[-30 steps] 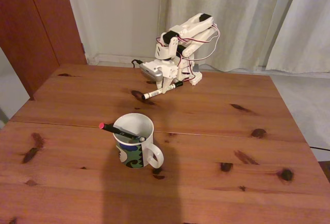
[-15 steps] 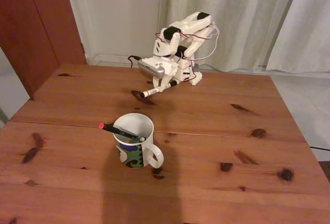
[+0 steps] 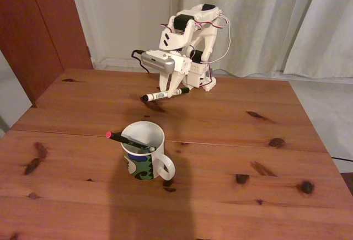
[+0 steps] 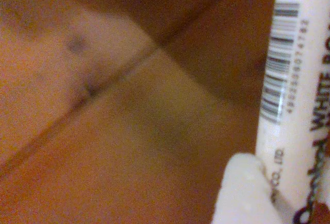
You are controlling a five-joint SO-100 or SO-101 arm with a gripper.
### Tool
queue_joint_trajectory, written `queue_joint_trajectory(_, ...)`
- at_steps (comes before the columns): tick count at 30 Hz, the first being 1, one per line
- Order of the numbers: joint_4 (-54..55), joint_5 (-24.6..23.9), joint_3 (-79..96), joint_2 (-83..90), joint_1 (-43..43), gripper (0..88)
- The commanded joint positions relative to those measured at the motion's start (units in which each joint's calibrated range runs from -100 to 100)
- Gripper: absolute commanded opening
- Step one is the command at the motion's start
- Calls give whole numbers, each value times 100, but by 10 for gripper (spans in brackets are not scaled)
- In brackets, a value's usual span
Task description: Clean up the desk and place the pens and markers into the cup
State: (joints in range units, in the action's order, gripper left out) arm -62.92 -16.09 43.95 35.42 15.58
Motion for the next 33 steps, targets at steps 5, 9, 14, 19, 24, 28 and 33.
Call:
queue_joint_trajectory(5, 946, -449, -2114, -1527, -155, 5)
queue_joint_trajectory(9, 1505, -601, -2736, -2297, -155, 5)
queue_joint_trajectory(14, 1634, -764, -3439, -2942, -163, 5)
queue_joint_trajectory(19, 1565, -769, -3890, -3133, -332, 5)
queue_joint_trajectory(24, 1574, -769, -4142, -3116, -445, 5)
queue_joint_trajectory(28, 1591, -785, -4512, -3116, -525, 5)
queue_joint_trajectory(33, 1634, -999, -5252, -3182, -525, 5)
